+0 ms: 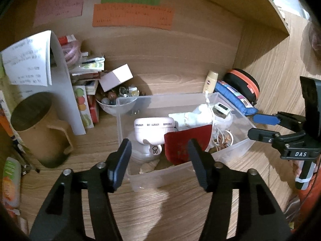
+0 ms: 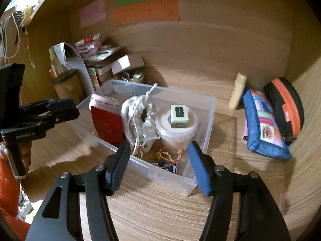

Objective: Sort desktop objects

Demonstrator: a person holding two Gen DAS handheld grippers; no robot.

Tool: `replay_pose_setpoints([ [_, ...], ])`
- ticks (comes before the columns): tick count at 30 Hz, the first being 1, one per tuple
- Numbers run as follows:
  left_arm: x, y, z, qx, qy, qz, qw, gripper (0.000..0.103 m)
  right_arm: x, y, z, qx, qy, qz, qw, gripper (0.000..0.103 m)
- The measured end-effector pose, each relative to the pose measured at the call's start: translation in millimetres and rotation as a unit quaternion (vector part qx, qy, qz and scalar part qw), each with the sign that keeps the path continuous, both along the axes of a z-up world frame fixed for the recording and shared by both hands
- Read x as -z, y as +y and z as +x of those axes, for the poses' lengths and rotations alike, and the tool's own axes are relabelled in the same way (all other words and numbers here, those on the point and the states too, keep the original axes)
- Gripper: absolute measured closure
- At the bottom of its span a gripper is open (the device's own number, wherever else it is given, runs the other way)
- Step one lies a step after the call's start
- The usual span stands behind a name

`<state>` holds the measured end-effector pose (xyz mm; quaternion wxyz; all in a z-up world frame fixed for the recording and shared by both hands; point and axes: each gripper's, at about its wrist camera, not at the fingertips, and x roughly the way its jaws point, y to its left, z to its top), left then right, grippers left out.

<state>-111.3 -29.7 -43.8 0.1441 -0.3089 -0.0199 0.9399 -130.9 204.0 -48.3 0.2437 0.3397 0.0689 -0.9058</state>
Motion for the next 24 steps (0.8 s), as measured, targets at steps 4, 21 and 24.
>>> replay_pose_setpoints([
  [4,-6,5,10,-0.002,0.014,-0.004,0.9999,0.027,-7,1,7,0.006,0.019,0.000,1.000,0.035],
  [21,-32,23,69,-0.041,0.099,-0.050,0.9930,0.001,-30,12,47,0.052,0.072,-0.017,0.996,0.001],
  [24,-34,23,78,-0.058,0.101,-0.043,0.9922,0.001,-30,12,55,0.055,0.080,-0.015,0.995,0.001],
])
